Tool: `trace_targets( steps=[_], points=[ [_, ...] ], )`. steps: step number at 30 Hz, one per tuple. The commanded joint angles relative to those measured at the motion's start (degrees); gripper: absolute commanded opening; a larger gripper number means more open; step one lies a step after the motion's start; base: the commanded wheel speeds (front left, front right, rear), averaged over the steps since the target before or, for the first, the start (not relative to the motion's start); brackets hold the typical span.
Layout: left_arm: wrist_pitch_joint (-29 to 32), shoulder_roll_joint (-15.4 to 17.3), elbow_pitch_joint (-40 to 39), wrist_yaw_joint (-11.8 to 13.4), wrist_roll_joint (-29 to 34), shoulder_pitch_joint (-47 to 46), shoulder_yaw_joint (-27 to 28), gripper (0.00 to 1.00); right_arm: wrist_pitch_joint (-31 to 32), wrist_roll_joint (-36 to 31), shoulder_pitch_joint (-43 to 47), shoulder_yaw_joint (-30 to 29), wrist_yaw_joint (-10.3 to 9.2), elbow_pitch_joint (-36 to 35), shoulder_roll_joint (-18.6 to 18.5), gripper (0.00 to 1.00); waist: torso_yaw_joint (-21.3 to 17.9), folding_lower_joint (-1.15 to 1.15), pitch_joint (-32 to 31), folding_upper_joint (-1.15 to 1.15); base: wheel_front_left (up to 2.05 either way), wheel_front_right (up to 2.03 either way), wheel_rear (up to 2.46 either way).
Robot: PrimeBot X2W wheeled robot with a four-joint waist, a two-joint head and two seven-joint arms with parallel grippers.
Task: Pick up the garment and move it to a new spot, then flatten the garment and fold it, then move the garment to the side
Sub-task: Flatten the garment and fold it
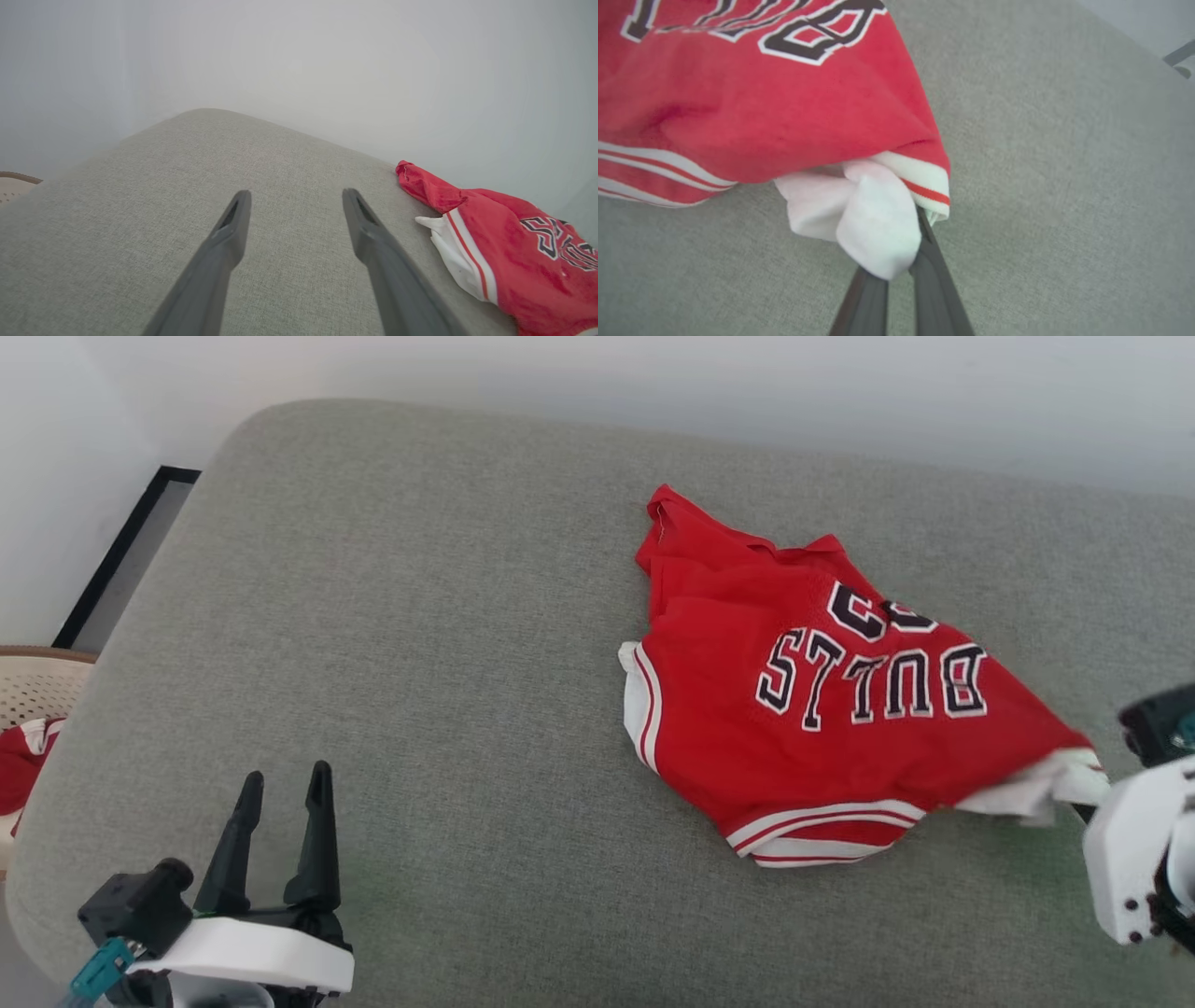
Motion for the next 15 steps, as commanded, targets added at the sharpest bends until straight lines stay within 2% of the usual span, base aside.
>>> trace_targets(
  steps=[1,5,10,12,14,15],
  points=[
    [-0.28,0.33,0.12,-0.21,-0.07,-0.97,-0.19,1.00,-0.37,0.49,0.81,-1.06,-0.03,0.84,1.07,0.00,-0.15,0.00,0.28,0.00,0.00,0.00,0.00],
    [-0.28,0.60,0.40,-0.21,-0.81,-1.63,-0.83,1.00,-2.12,0.06,2.31,-1.84,-0.03,5.71,2.60,0.00,-0.32,0.00,0.60,0.00,0.00,0.00,0.00],
    [-0.28,1.78,0.89,-0.21,-1.31,-2.31,-2.20,1.00,-4.28,2.44,1.27,0.43,-0.02,12.58,4.97,0.00,-0.55,0.00,0.39,0.00,0.00,0.00,0.00],
    [-0.28,2.25,1.13,-0.21,-1.27,-2.33,-2.45,1.00,-4.96,2.77,0.93,0.99,-0.02,13.18,5.35,0.00,-0.70,0.00,0.27,0.00,0.00,0.00,0.00],
    [-0.28,2.70,1.19,-0.21,-1.98,-2.58,-3.21,1.00,-5.43,3.37,0.11,2.23,-0.01,13.78,5.42,0.49,-1.16,0.00,-0.08,0.00,0.00,0.00,0.00],
    [-0.28,3.17,1.26,-0.21,-1.97,-2.79,-3.65,1.00,-5.67,3.68,-0.28,2.42,-0.01,13.81,5.48,1.00,-1.45,0.00,-0.21,0.00,0.00,0.00,0.00]
  ],
)
